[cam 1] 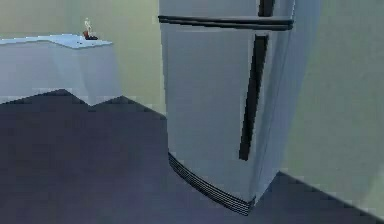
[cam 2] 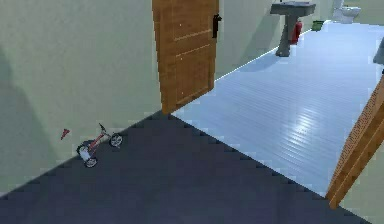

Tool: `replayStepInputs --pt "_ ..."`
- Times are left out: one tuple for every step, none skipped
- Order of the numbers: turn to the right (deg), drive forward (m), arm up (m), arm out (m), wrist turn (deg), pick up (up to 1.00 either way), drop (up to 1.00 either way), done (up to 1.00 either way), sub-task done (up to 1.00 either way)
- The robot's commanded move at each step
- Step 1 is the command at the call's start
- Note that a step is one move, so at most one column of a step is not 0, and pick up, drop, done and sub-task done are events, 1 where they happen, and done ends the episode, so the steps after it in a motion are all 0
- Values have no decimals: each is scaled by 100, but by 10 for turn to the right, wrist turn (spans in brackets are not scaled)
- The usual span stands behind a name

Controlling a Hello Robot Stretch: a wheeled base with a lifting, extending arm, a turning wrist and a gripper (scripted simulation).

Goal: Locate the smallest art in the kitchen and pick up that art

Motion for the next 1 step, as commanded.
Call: replayStepInputs --pt "0 40 0 0 0 0 0 0 0"
